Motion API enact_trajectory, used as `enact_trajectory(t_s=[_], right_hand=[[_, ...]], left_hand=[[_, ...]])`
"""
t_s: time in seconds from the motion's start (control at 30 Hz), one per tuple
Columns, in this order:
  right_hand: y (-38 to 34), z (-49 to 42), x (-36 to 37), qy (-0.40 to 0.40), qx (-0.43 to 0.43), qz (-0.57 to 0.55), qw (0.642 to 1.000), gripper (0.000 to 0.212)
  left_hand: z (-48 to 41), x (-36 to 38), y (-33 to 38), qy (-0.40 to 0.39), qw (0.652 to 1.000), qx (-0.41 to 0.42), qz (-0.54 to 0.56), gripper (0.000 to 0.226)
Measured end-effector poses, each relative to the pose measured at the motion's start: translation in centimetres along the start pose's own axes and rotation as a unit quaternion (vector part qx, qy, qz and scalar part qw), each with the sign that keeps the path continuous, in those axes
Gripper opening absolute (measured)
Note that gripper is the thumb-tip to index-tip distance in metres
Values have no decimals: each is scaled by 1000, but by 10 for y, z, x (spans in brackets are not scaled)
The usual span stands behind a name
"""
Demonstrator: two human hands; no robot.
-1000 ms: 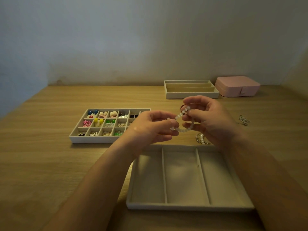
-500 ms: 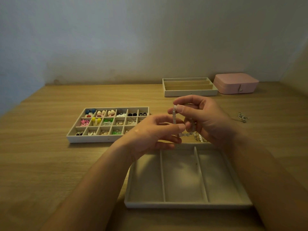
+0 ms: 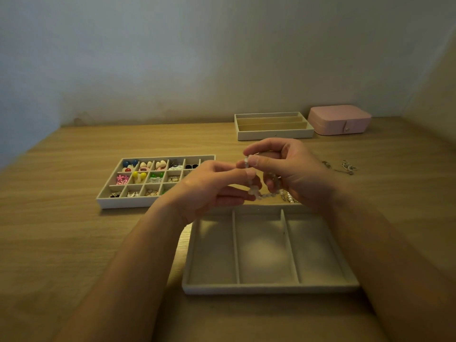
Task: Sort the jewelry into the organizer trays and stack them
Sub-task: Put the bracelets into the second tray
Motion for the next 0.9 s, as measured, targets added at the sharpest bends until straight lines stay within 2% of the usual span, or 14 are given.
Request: enact_trajectory(t_s=[0.13, 0.23, 0.37, 0.5, 0.67, 0.9], right_hand=[[-4, 1, 6, -15, 7, 4, 1000, 22], [-8, -2, 9, -22, 13, 23, 999, 23], [-10, -2, 20, -49, 40, 46, 997, 25], [-8, 2, 42, -70, 58, 147, 985, 35], [-7, 1, 55, -60, 58, 209, 974, 29], [4, -1, 61, -57, 74, 236, 967, 25]], left_hand=[[5, -4, 2, 35, 999, 0, -42, 23], [11, -10, 5, 73, 994, -5, -75, 21], [30, -18, 3, 114, 990, -31, -74, 14], [49, -28, -1, 148, 985, -32, -78, 10], [65, -29, -9, 171, 978, -25, -120, 6], [68, -21, -17, 177, 953, -37, -242, 11]])
Point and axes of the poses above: each hand's wrist, its own z-axis away from the middle knuckle, its own x-axis out of the palm, y = z × x, the point moved 2 cm from there along -z, towards the middle knuckle, and after that the axes turned 3 degrees about -y, right-handed, at the moved point
